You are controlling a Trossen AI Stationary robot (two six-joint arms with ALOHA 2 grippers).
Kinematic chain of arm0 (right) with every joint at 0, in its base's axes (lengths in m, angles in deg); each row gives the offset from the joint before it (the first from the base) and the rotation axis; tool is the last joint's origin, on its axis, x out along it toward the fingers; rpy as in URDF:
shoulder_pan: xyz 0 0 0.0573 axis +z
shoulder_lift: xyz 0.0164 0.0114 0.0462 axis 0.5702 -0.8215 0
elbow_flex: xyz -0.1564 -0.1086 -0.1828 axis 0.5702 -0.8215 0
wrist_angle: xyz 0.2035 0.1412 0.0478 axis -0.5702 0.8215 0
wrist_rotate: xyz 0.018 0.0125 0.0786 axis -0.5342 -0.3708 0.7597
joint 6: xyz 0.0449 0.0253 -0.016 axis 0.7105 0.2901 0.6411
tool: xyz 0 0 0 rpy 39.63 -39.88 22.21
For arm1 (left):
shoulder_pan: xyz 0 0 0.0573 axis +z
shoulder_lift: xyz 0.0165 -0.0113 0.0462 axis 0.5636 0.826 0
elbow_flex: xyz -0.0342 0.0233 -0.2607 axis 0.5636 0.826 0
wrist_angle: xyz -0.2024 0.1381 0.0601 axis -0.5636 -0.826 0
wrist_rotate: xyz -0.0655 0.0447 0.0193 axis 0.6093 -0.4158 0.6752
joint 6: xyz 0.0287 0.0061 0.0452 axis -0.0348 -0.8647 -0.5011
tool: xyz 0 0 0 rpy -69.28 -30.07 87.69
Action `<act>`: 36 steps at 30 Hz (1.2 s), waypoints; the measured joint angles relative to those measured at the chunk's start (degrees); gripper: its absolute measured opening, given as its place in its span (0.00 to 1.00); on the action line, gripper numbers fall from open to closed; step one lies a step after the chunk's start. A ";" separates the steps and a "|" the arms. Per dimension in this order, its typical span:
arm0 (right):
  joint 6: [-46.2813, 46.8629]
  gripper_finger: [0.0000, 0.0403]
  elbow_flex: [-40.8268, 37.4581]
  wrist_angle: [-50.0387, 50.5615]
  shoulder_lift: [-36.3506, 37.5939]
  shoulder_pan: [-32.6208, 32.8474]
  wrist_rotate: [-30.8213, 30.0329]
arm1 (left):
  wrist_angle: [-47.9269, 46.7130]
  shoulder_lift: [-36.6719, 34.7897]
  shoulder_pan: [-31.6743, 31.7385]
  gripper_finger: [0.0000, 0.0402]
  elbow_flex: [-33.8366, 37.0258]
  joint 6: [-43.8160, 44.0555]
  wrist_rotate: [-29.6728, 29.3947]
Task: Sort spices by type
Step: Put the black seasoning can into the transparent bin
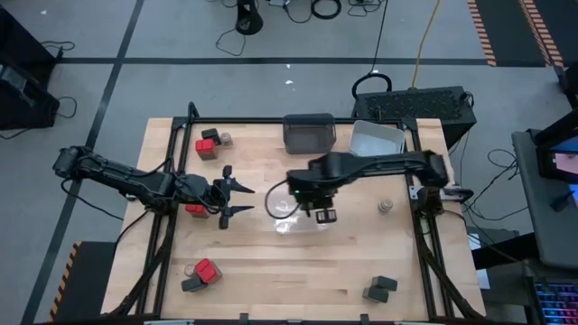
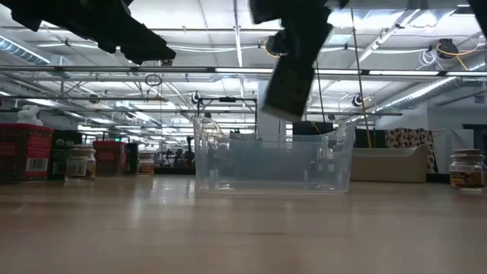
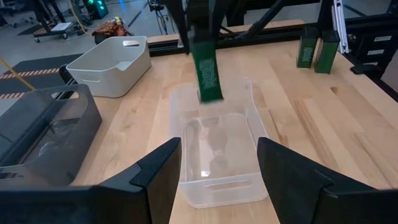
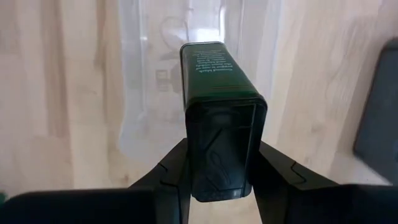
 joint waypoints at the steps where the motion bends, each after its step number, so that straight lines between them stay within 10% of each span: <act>1: -0.56 0.27 1.11 0.18 -1.28 -0.26 -0.05 | 0.00 0.01 0.00 0.54 0.00 0.00 0.00; 36: -1.05 0.27 -4.74 -1.52 -8.61 -3.85 -1.96 | -1.25 0.01 0.00 0.54 0.00 0.03 0.00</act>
